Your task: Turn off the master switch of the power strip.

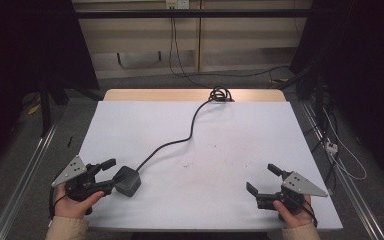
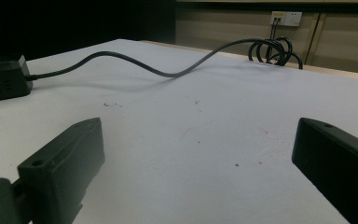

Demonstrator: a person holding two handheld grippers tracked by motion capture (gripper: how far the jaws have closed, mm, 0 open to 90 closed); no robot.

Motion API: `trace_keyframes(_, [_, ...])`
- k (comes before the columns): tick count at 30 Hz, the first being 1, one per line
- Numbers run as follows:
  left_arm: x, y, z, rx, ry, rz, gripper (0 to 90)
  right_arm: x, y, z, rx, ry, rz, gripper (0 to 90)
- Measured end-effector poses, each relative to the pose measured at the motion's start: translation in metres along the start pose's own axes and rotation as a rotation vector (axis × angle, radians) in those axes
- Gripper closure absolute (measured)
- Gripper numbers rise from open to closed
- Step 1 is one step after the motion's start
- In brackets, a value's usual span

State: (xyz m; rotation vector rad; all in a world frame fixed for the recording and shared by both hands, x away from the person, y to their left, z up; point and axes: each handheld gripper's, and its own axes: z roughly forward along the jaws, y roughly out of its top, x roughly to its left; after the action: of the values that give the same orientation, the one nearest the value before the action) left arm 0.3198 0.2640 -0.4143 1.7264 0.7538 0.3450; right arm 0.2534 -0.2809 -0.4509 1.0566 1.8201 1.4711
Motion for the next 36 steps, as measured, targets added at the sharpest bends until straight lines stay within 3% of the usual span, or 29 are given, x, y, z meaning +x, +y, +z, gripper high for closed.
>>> trace_keyframes(13, [0.0044,-0.0002,-0.0046,0.018,0.030,-0.002,54.8,-0.0001,0.0001,-0.0001,-0.001,-0.001,-0.003,2.1])
trace_keyframes(25, [0.0053,0.0004,-0.0068,0.013,0.007,0.004,69.3,-0.0007,0.0001,-0.0003,-0.001,-0.001,-0.002,2.3])
trace_keyframes(36, [0.0054,-0.0008,-0.0043,0.020,-0.016,0.008,74.0,-0.0008,0.0001,-0.0006,-0.002,0.000,-0.003,2.4])
